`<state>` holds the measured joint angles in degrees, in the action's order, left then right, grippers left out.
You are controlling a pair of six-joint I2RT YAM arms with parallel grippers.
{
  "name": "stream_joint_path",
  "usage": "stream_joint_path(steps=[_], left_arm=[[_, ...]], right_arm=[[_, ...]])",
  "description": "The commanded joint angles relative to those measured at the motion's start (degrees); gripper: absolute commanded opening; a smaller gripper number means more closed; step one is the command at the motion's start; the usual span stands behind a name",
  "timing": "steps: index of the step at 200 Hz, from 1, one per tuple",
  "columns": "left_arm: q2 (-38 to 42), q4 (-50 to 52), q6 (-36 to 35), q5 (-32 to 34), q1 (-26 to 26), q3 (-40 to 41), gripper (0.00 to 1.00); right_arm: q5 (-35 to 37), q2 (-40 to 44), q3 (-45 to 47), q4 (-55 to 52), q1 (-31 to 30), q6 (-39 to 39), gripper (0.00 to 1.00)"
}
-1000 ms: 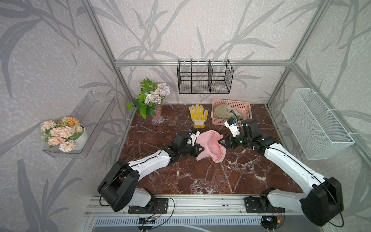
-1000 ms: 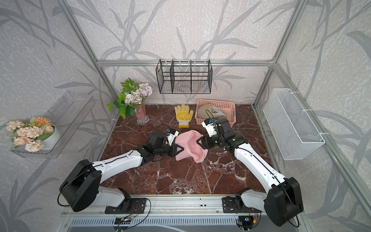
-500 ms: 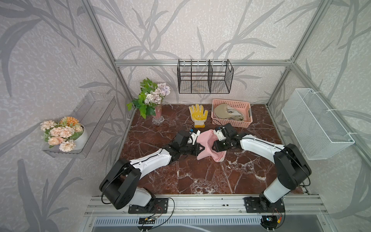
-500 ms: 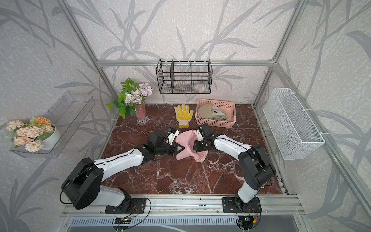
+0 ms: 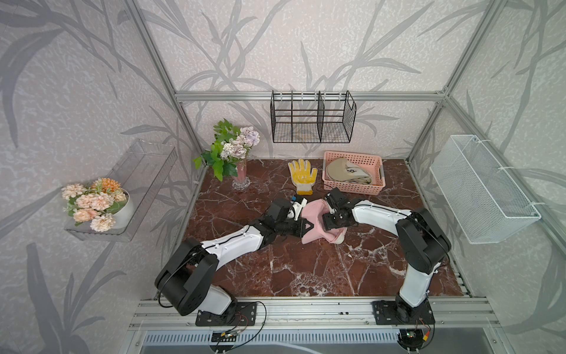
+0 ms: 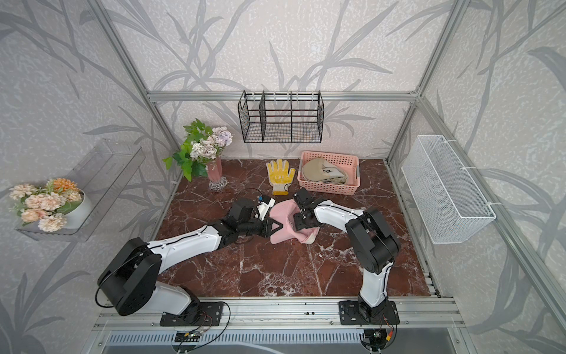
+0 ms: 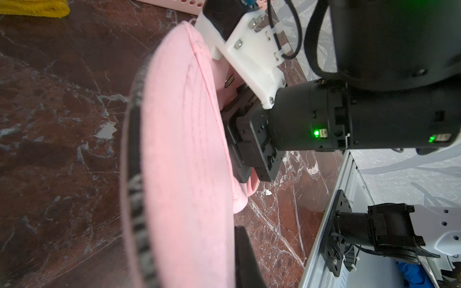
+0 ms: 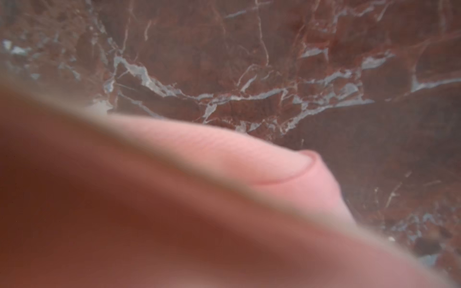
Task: Turn the baseball cap inside out
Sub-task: Turn over the baseball cap.
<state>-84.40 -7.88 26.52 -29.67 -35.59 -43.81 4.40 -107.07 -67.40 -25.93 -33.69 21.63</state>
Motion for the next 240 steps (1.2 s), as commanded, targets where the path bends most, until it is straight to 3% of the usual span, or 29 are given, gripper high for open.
stream_joint_path(steps=[1,58,79,100,117,152,190,240], left_arm=[[-2.3,3.3,-2.0,2.5,0.2,0.2,0.0],[-4.0,1.2,-2.2,4.5,0.3,0.8,0.0],[-4.0,0.3,-2.0,5.5,0.7,1.4,0.0],[-3.3,-2.0,-0.8,5.6,2.3,2.7,0.0],[-2.4,-3.0,0.0,6.3,4.1,3.5,0.0],[-0.1,-5.3,2.4,6.3,8.8,6.5,0.0],[3.0,-5.7,2.3,4.5,11.7,8.6,0.0],[4.3,-5.5,2.6,-0.6,12.0,8.6,0.0]], right_arm=[[1.4,-3.9,-1.6,-3.8,-1.0,0.2,0.66],[-10.7,-6.1,0.6,3.5,-1.1,0.0,0.48],[-17.4,-3.7,3.1,8.0,0.1,0.0,0.33],[-26.5,1.2,8.2,15.3,3.0,1.5,0.11],[-34.2,6.0,12.3,21.1,6.0,2.7,0.01],[-45.0,16.5,19.8,31.3,12.0,6.1,0.0],[-48.0,22.7,26.3,39.0,19.3,13.3,0.0],[-51.4,23.4,32.3,51.3,25.3,22.0,0.02]])
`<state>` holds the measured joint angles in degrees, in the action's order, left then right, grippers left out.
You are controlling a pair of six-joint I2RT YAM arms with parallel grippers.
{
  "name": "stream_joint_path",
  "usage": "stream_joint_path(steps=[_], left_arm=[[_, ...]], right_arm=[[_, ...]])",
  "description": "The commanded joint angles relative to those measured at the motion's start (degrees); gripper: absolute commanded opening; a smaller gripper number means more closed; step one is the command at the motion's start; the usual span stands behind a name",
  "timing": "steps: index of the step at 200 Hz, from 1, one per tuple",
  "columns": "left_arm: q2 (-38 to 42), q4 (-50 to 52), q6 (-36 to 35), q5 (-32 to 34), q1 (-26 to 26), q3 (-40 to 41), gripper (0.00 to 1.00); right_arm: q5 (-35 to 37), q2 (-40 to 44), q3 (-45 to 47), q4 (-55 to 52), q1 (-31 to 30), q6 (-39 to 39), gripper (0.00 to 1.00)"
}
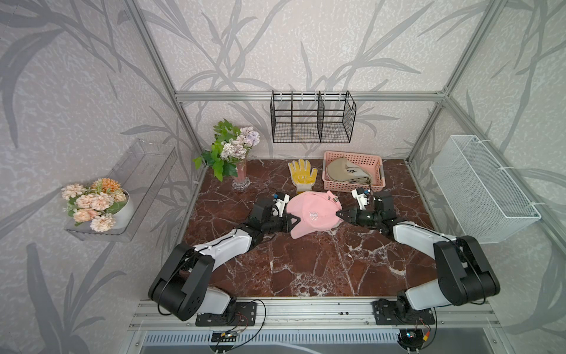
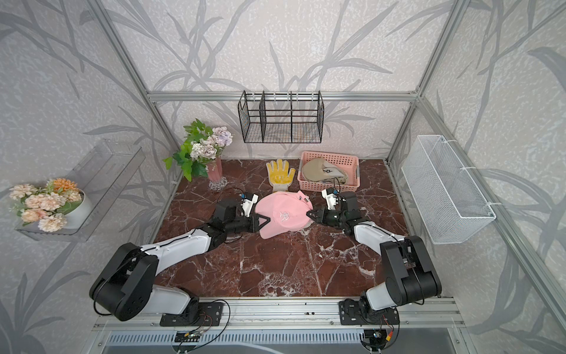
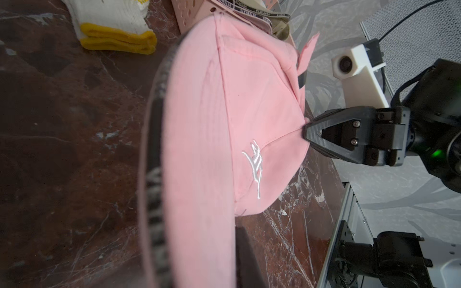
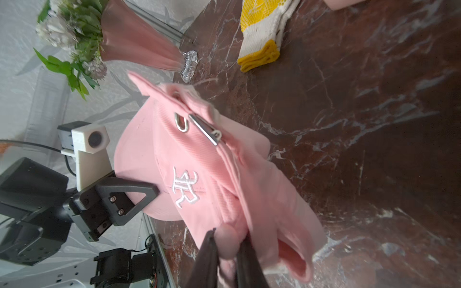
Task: Turn the baseball cap inside out
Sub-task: Turn over the baseball cap.
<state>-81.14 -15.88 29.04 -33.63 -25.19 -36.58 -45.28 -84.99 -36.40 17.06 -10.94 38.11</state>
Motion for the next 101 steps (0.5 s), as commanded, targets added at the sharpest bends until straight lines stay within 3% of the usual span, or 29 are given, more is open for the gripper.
stream_joint_path(steps=[1,26,52,69,101], left_arm=[[1.1,2.5,0.2,3.2,1.5,1.4,0.0],[1.9,2.0,1.7,-0.9,1.5,0.7,0.0],[4.2,-0.4,7.5,-1.9,0.9,0.8,0.0],[5.9,-4.2,15.7,-1.2,0.7,1.7,0.0],[8.2,-7.0,32.3,3.6,-1.2,0.9,0.0]], right_arm=[[-1.7,1.3,1.3,8.3,2.5,5.5,0.02],[-1.9,2.7,0.8,5.5,2.1,3.2,0.11],[5.5,8.4,-0.1,-3.9,-0.7,-6.2,0.39],[11.9,13.2,0.4,-7.3,-4.1,-15.3,0.53],[22.2,21.8,5.0,-4.5,-12.6,-33.0,0.66]])
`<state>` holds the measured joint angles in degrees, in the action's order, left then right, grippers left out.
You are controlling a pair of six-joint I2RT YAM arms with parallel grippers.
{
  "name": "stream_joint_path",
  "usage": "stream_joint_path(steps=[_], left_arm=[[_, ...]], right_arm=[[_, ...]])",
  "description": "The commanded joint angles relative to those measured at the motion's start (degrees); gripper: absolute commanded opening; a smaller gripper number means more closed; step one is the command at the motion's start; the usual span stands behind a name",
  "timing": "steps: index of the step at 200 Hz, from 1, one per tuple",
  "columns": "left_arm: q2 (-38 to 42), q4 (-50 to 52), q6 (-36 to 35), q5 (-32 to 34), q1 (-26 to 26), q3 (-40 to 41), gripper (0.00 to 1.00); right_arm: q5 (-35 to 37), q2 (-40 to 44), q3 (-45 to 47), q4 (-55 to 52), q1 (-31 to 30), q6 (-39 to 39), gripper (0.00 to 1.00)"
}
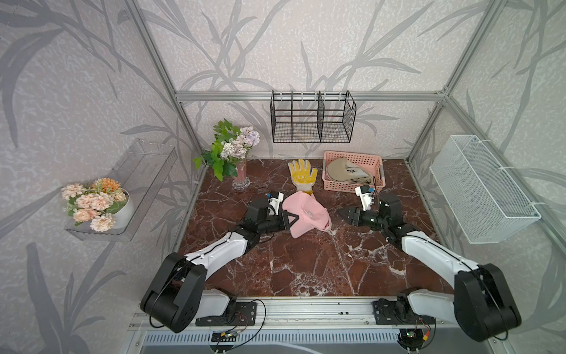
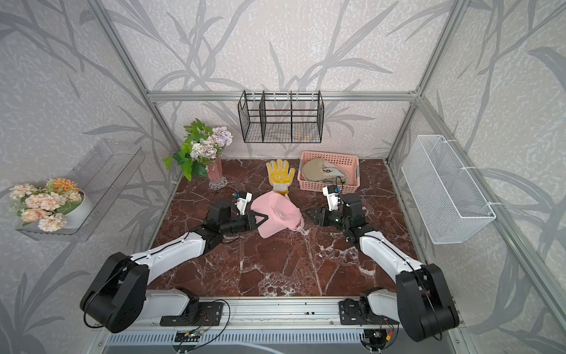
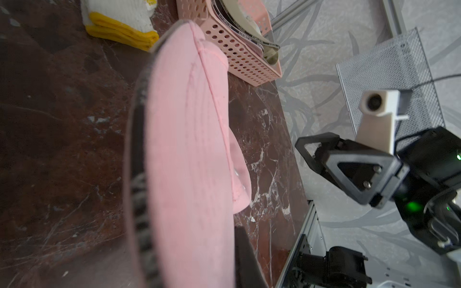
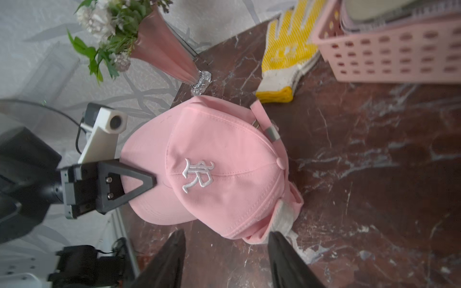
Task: Turn the baseball cap inside out
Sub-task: Turn over the baseball cap.
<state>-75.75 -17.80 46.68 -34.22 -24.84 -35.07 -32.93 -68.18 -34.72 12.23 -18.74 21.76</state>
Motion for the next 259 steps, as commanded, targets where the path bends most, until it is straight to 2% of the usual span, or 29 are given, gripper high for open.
stream_joint_path(steps=[1,12,30,47,72,125,182,197,215,224,241,245,259], left_arm=[[3.0,-5.0,15.2,4.8,-1.7,-0.6,0.0],[4.6,-2.0,20.5,10.3,-3.4,-1.6,0.0],[6.8,4.0,27.1,16.9,-5.0,-4.1,0.0],[8.0,4.5,33.9,17.8,-5.3,-4.7,0.0],[8.8,3.0,42.0,17.3,-5.7,-4.2,0.0],[8.3,1.3,47.3,15.6,-8.1,-4.5,0.0],[9.6,0.5,49.8,15.8,-9.0,-3.4,0.0],[9.4,0.5,50.0,15.5,-9.3,-3.6,0.0],[9.0,-0.1,50.3,15.1,-9.3,-3.2,0.0],[8.7,-1.1,51.0,14.6,-9.4,-2.8,0.0],[8.0,-2.5,51.5,14.0,-9.5,-2.3,0.0],[7.8,-2.7,51.3,14.0,-9.4,-2.3,0.03],[7.7,-1.9,49.9,14.8,-9.5,-2.6,0.39]], right_arm=[[10.1,5.2,3.5,0.6,-5.1,-17.2,0.66],[14.3,7.5,5.8,3.6,-8.7,-22.7,0.73],[19.6,9.5,9.0,9.9,-13.8,-31.5,0.76],[26.0,9.5,11.5,16.2,-18.1,-38.3,0.79],[31.1,6.5,12.6,22.5,-22.7,-46.7,0.8],[36.7,-2.1,9.8,31.2,-27.3,-54.3,0.8],[40.0,-9.6,6.9,37.3,-28.2,-57.6,0.78],[40.5,-11.3,5.8,38.0,-28.5,-58.4,0.73],[41.3,-13.3,4.9,40.1,-28.8,-58.6,0.61],[41.7,-14.1,4.8,41.7,-29.1,-58.7,0.52],[42.9,-15.2,4.7,43.9,-29.6,-59.6,0.27],[43.5,-15.5,4.6,44.2,-29.8,-59.9,0.23],[45.6,-15.8,4.4,44.9,-30.4,-61.1,0.11]])
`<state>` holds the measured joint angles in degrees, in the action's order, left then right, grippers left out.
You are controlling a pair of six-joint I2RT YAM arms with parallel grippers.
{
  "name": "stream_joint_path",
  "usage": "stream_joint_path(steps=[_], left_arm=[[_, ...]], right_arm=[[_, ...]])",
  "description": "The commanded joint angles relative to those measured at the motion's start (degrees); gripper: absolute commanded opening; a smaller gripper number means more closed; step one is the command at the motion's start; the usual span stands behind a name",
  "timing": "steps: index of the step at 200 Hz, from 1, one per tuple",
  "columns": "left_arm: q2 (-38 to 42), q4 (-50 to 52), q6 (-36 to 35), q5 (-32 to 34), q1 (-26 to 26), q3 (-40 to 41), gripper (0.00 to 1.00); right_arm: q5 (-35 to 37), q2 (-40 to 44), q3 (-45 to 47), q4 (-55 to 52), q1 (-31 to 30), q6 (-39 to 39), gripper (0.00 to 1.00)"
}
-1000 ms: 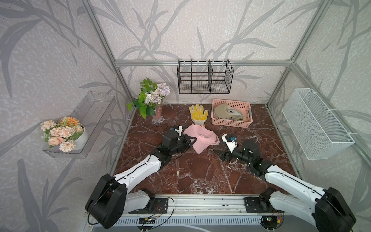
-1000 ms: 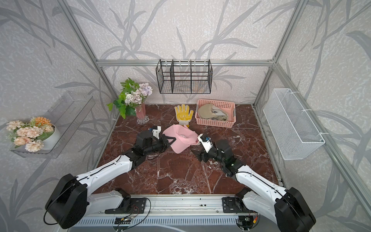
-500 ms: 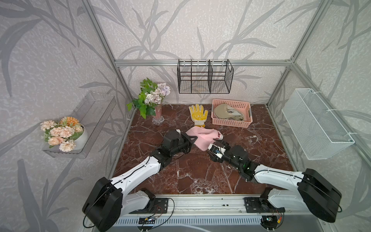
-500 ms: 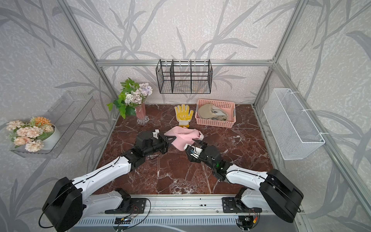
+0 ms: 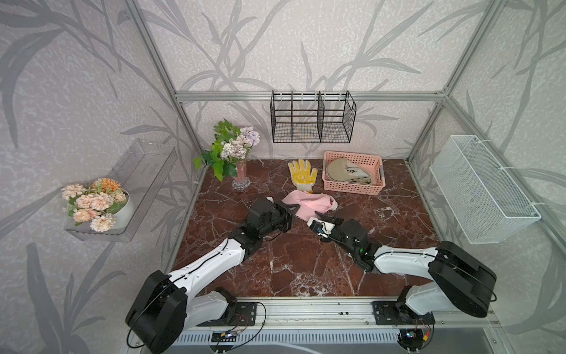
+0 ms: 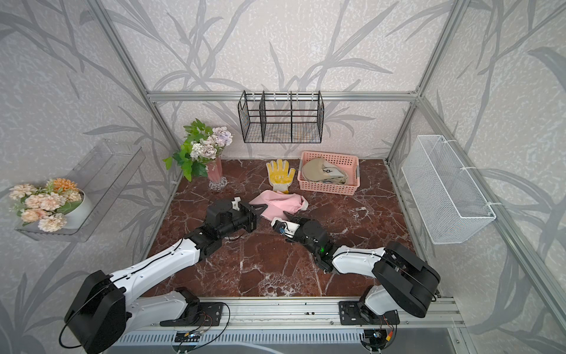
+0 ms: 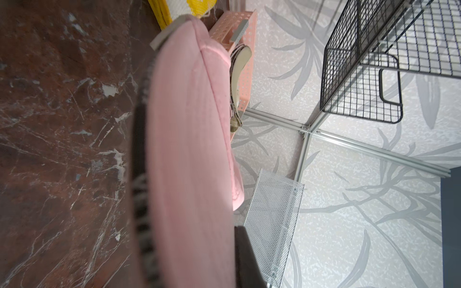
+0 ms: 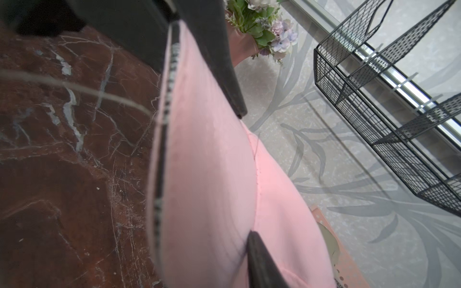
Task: Turn the baseball cap inside out
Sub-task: Turn over the baseball cap.
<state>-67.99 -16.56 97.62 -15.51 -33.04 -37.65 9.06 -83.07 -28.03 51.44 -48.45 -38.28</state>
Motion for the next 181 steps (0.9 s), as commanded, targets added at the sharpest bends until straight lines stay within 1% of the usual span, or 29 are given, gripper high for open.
stream_joint_path(steps=[1,3,13,19,29,38,52,65,73,82,96,113,126,130,141,159,181], left_arm=[[-0.1,-3.1,-1.3,-3.9,-1.3,0.0,0.41],[-0.1,-3.0,-1.7,-3.6,-1.3,-0.1,0.45],[0.3,-1.2,-4.5,-2.0,-1.3,-0.9,0.71],[0.6,-0.4,-7.0,-0.7,-1.3,-1.5,0.83],[1.3,1.1,-12.1,1.6,-1.3,-2.7,0.94],[2.0,2.1,-17.6,4.0,-1.3,-3.4,0.98],[3.4,6.0,-26.3,8.4,-1.2,-5.0,1.0],[5.2,9.2,-35.9,13.1,-1.3,-6.0,1.0],[6.4,10.2,-41.2,14.9,-1.3,-6.4,1.0],[7.7,10.2,-50.3,15.6,-1.3,-6.8,1.0],[8.8,12.5,-62.7,17.1,-1.3,-8.6,1.0],[9.6,14.5,-77.3,17.3,-1.3,-10.0,1.0],[9.9,15.3,-87.1,15.3,-1.2,-10.8,1.0],[9.8,15.6,-89.9,14.9,-1.2,-11.1,1.0],[9.4,17.2,-96.3,14.3,-1.2,-12.1,1.0],[7.9,19.0,-104.5,12.7,-1.2,-13.8,0.99],[4.9,21.3,-113.5,4.1,-1.2,-15.3,1.0]], right_arm=[[3.8,-0.9,-2.3,5.8,-0.8,-1.1,0.1],[4.2,-1.0,-2.3,5.9,-0.8,-1.1,0.09],[6.2,-1.0,-2.4,6.0,-1.0,-1.6,0.05],[7.5,-0.9,-2.6,5.7,-1.1,-1.8,0.03],[10.0,-0.7,-3.0,4.8,-1.1,-1.6,0.0],[11.9,-0.3,-3.2,3.6,-1.1,-1.3,0.0],[13.7,1.2,-4.1,-0.9,-1.1,0.3,0.0],[15.3,3.4,-5.9,-8.2,-1.1,3.6,0.0],[15.4,4.8,-6.8,-13.6,-1.1,5.7,0.0],[14.2,6.4,-7.7,-18.2,-1.0,7.6,0.0],[13.2,8.3,-8.3,-21.9,-0.8,10.8,0.0],[6.9,11.0,-10.3,-30.7,1.0,15.8,0.0],[2.1,12.9,-12.5,-38.0,3.6,22.4,0.0],[-0.5,13.5,-13.1,-39.8,4.7,24.2,0.0],[-6.2,14.8,-14.4,-44.1,7.2,27.3,0.0],[-10.9,16.0,-16.4,-49.5,8.9,28.2,0.0],[-16.6,16.5,-18.9,-55.9,11.1,29.5,0.0]])
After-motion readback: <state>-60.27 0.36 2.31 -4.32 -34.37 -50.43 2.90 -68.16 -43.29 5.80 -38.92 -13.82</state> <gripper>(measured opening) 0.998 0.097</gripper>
